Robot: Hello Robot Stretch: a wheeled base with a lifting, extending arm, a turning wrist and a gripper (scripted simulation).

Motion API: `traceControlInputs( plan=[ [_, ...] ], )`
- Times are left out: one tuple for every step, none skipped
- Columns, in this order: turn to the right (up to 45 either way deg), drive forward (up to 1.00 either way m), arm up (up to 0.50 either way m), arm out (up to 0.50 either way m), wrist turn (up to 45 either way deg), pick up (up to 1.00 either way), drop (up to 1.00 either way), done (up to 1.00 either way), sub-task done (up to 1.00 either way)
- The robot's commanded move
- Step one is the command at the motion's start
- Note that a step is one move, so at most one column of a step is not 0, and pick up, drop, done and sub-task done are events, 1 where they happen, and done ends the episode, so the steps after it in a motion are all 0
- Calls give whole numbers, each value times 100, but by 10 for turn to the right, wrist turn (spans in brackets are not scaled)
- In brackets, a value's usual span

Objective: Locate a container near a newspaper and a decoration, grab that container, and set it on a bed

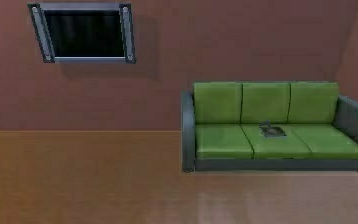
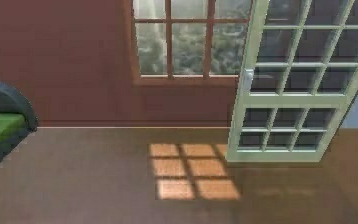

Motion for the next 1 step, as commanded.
traceControlInputs(
  plan=[
    [-450,0,0,0,0,0,0,0,0]
  ],
)
